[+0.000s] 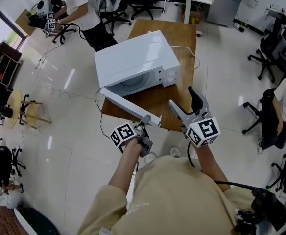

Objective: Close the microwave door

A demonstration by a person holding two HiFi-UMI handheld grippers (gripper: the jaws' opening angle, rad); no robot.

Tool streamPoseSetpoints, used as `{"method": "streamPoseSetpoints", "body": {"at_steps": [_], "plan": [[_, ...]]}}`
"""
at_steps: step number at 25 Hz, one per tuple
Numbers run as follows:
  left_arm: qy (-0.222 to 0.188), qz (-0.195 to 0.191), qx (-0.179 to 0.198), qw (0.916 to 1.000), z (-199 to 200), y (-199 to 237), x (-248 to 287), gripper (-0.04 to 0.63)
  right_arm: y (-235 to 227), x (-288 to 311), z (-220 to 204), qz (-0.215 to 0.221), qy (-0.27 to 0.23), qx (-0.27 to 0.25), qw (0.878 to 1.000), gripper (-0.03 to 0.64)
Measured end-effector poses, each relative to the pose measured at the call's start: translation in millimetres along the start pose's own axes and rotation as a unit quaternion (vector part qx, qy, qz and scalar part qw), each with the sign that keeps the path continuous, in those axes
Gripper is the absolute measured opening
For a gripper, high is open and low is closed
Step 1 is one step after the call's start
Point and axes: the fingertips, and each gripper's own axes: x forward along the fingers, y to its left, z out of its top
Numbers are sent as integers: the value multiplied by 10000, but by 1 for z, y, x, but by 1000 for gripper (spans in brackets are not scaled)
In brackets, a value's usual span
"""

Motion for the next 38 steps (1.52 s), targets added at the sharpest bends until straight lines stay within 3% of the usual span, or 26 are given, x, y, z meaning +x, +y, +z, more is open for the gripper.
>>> {"method": "streamPoseSetpoints", "body": {"at_steps": [20, 38], "plan": [[-133, 2, -642, 9978, 31, -18, 81, 173, -38, -17, 10, -552, 10, 28, 9985, 365], [-508, 82, -1060, 9930, 83, -30, 133, 170, -64, -30, 19, -1024, 81, -40, 9947, 367]]}}
